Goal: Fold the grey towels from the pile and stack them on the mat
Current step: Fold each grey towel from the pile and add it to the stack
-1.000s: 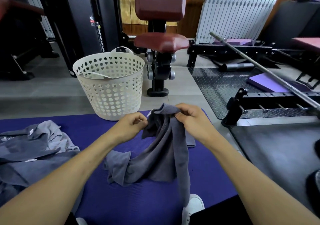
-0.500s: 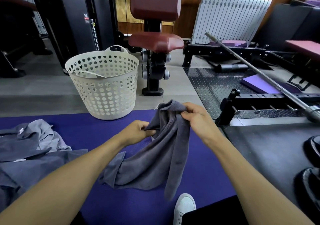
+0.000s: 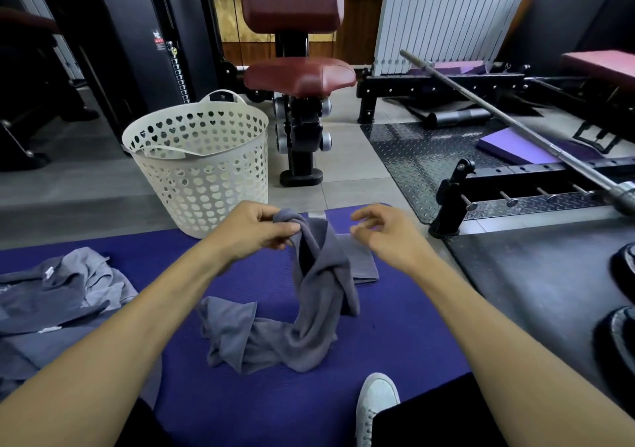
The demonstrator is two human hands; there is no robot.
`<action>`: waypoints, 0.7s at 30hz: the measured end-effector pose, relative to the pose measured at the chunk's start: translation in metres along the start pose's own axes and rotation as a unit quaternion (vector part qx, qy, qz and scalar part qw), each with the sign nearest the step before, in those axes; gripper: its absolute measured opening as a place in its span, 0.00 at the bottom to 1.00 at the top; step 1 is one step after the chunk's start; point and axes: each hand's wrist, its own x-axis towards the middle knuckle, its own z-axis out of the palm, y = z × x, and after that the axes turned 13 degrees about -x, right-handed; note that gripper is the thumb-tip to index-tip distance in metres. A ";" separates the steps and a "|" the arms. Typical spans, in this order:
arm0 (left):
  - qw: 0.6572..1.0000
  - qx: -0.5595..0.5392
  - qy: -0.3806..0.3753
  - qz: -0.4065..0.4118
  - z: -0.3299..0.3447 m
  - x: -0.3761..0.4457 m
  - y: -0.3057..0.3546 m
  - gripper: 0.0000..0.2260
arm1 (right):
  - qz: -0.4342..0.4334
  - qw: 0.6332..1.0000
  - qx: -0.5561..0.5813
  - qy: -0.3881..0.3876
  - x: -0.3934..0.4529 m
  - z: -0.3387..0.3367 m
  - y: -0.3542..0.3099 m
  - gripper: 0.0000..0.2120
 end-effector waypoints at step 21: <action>0.970 0.223 -0.003 -0.093 -0.040 -0.018 -0.089 0.03 | -0.054 0.952 -0.278 -0.119 -0.021 0.056 -0.015 0.05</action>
